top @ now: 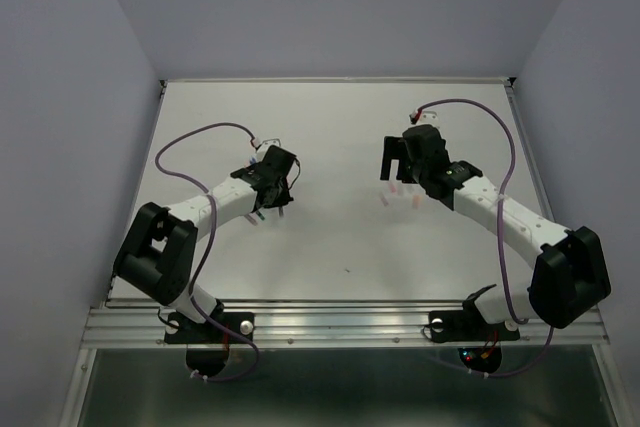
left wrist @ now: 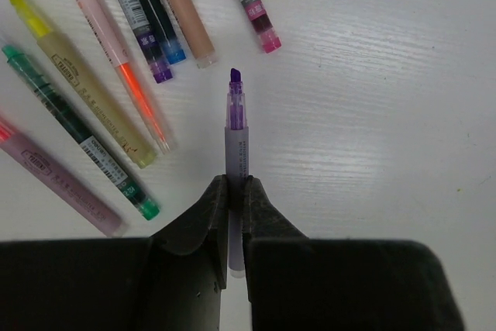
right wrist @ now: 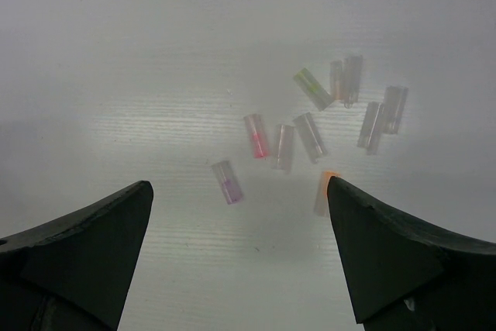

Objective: Open the pen caps

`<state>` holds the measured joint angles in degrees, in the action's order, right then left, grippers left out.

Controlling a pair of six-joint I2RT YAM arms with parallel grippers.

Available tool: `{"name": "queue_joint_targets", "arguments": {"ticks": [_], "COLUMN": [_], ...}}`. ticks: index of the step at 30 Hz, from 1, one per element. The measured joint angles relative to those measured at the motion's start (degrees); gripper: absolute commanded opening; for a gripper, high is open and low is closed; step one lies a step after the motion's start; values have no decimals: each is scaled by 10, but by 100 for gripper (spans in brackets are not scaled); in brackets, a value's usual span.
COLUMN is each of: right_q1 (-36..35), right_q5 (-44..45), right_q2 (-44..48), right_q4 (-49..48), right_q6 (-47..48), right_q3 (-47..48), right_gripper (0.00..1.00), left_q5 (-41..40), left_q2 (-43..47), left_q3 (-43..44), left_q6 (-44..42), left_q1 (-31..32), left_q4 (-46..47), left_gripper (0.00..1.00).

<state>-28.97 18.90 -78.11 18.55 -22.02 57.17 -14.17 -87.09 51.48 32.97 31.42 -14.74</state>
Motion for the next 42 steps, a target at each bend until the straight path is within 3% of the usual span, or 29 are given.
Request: {"name": "queue_joint_targets", "arguments": {"ticks": [14, 15, 16, 26, 30, 31, 32, 33, 38, 42], "right_q1": [0, 0, 0, 0, 0, 0, 0, 0, 0, 0], "right_q5": [8, 9, 9, 9, 9, 9, 9, 11, 52, 101], "right_q2": [0, 0, 0, 0, 0, 0, 0, 1, 26, 72], "right_q4": [0, 0, 0, 0, 0, 0, 0, 0, -1, -2], "right_q6": [4, 4, 4, 7, 7, 6, 6, 5, -18, -44], "right_q3": [0, 0, 0, 0, 0, 0, 0, 0, -4, -25], "right_gripper": [100, 100, 100, 100, 100, 100, 100, 100, 100, 100], "left_q5": [33, 32, 32, 29, 28, 25, 23, 21, -20, -105], "left_q2": [-43, -43, -43, -44, -37, -25, -13, -3, 134, 255], "left_q3": [4, 4, 4, 4, 4, 4, 4, 4, 14, 26], "left_q6": [-90, -92, -92, -90, -83, -79, -74, -75, -32, 30], "left_q1": [0, 0, 0, 0, 0, 0, 0, 0, 0, 0], "left_q4": [41, 43, 44, 38, 23, 13, 6, 3, -23, -41], "left_gripper": [30, 42, 44, 48, 64, 75, 95, 99, 99, 99]}}
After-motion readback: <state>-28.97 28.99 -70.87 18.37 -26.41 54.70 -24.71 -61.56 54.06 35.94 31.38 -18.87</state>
